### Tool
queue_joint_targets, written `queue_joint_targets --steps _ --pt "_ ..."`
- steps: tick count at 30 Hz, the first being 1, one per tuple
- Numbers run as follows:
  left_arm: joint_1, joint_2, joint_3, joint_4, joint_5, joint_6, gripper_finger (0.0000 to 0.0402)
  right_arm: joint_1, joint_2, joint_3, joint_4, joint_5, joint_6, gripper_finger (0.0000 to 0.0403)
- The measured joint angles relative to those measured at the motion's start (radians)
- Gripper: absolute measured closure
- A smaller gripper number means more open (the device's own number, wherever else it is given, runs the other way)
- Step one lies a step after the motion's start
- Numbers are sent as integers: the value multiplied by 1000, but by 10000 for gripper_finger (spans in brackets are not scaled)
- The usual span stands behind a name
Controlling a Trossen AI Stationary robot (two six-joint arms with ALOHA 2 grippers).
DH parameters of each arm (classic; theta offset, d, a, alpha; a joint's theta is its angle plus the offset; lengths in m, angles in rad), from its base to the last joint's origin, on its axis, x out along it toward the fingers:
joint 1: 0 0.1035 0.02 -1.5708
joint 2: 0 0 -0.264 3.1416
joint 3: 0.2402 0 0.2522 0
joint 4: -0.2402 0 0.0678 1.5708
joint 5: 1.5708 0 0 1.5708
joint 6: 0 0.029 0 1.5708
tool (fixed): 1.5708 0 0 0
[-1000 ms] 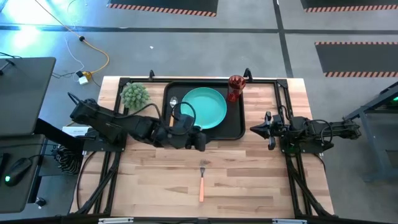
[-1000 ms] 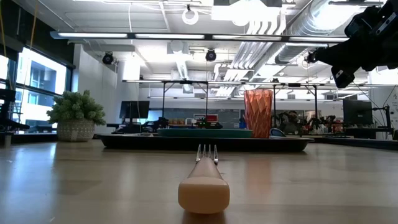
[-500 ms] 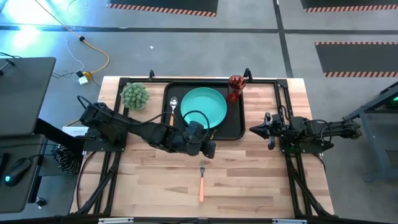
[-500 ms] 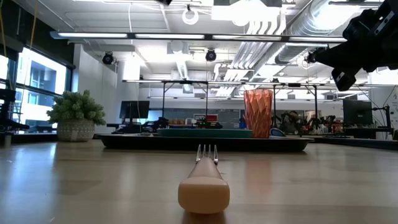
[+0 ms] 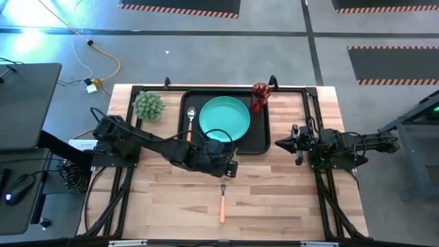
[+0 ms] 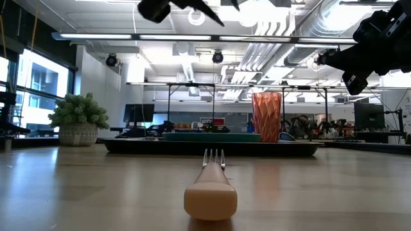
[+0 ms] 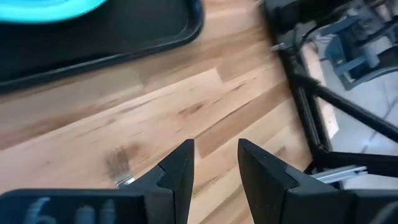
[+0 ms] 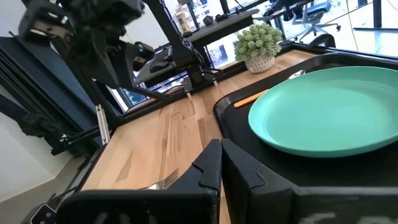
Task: Pick and place plate/cup/fork/spoon on tray
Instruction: Put the pink fork on the black tray to the right of the yellow spoon
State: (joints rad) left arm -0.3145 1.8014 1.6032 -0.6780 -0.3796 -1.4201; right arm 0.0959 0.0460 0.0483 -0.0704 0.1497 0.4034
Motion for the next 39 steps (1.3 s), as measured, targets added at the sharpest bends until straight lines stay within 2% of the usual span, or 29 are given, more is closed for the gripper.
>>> queue_joint_targets --steps 4,13,19,23,31,39 --pt "-3 22 -3 -77 42 -57 289 0 0 0 0 0 0 403" --pt "-42 92 -1 -99 101 -186 289 0 13 0 0 0 8 403" --pt "-67 143 0 -121 176 -254 289 0 30 0 0 0 8 403" --pt "-76 156 2 -137 179 -278 289 0 34 0 0 0 7 403" --pt "-84 172 -1 -167 201 -280 325 0 42 0 0 1 8 403" --pt "-90 207 1 -81 214 -219 350 0 48 0 0 1 7 403"
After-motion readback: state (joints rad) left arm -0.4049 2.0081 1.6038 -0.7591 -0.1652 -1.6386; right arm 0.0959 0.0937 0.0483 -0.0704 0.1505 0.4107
